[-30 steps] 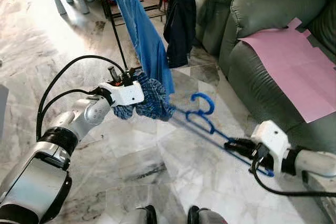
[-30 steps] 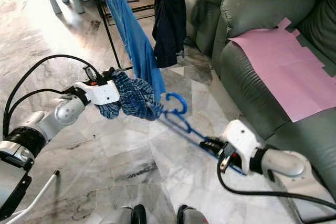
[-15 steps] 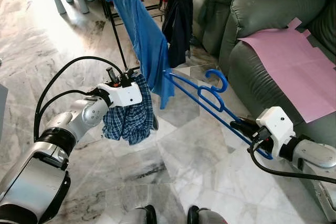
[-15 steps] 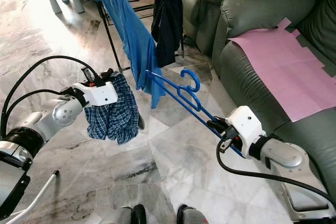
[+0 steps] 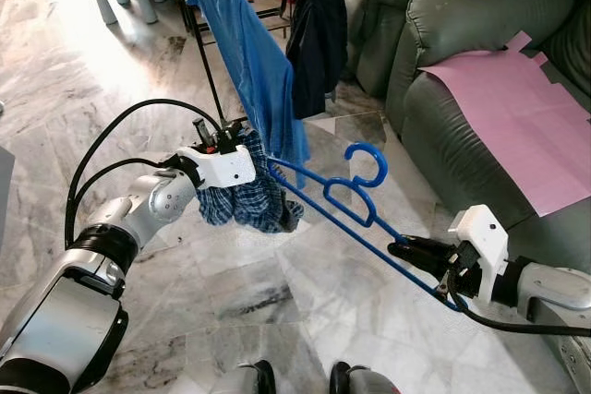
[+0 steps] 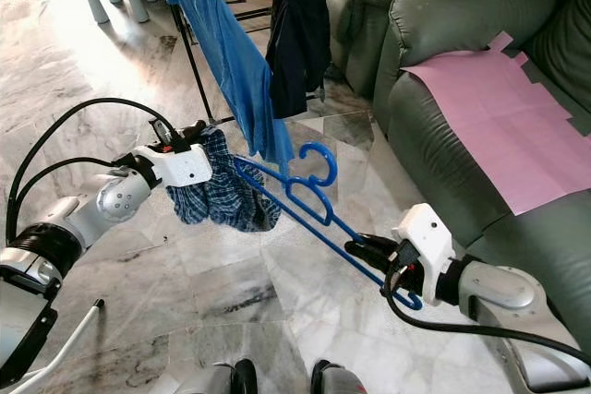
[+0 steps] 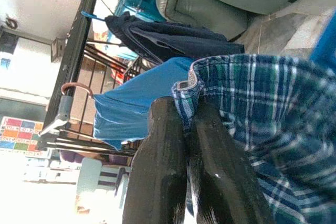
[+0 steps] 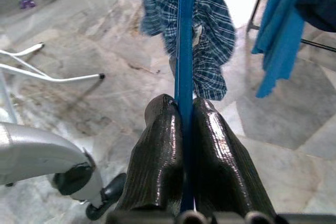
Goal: Hang hanger
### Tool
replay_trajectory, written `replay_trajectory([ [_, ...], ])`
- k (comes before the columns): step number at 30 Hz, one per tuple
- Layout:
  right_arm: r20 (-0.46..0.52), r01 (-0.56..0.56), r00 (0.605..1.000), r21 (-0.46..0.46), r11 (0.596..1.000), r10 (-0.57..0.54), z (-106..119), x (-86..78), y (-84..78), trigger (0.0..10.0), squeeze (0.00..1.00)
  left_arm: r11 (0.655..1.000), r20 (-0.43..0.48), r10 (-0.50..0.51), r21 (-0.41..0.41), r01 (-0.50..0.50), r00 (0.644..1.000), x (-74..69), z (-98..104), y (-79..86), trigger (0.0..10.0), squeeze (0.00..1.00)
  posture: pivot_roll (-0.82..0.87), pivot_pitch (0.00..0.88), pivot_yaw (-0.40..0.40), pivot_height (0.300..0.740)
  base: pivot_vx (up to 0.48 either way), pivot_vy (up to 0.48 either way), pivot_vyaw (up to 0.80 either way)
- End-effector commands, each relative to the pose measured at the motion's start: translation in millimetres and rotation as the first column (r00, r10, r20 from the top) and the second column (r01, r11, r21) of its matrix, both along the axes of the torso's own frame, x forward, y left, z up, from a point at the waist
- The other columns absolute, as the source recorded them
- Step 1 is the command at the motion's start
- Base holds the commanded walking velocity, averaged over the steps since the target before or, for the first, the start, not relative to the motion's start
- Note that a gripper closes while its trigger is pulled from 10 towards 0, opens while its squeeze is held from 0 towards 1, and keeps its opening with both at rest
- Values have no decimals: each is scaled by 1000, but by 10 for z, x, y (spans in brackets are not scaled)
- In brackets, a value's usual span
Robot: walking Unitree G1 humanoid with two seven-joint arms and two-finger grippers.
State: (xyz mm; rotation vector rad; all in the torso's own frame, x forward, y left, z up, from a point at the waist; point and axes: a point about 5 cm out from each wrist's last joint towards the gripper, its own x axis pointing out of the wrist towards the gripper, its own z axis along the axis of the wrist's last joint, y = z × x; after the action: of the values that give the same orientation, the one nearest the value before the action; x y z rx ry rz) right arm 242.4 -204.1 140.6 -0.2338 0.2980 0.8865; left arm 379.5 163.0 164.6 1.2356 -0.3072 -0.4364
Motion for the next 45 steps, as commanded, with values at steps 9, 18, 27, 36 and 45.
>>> replay_trajectory([
  [9, -12, -51, 999, -10, 999, 51, 82, -29, -3, 10000, 0, 1000, 16, 15, 0, -15, 1000, 29, 67, 35, 10000, 0, -84, 177, 19, 740, 0, 0, 0],
  [18, -5, -21, 1000, -37, 999, 20, -16, 4, 22, 10000, 0, 997, 20, -46, -60, 47, 999, 6, 135, -57, 10000, 0, -81, 176, 18, 740, 0, 0, 0],
  [27, 1, 62, 998, -65, 996, -62, -136, 84, -46, 10000, 0, 947, 103, -208, -229, 227, 973, -161, 358, -283, 10000, 0, -69, 177, 15, 740, 0, 0, 0],
  [36, -25, 243, 970, -40, 969, -244, -224, 193, -216, 10000, 0, 923, 142, -210, -299, 244, 967, -311, 524, -223, 10000, 0, -61, 181, 11, 740, 0, 0, 0],
  [45, -91, 309, 946, -50, 950, -312, -311, 188, -356, 10000, 0, 940, 96, -119, -311, 144, 988, -355, 432, -54, 10000, 0, -69, 184, 2, 740, 0, 0, 0],
])
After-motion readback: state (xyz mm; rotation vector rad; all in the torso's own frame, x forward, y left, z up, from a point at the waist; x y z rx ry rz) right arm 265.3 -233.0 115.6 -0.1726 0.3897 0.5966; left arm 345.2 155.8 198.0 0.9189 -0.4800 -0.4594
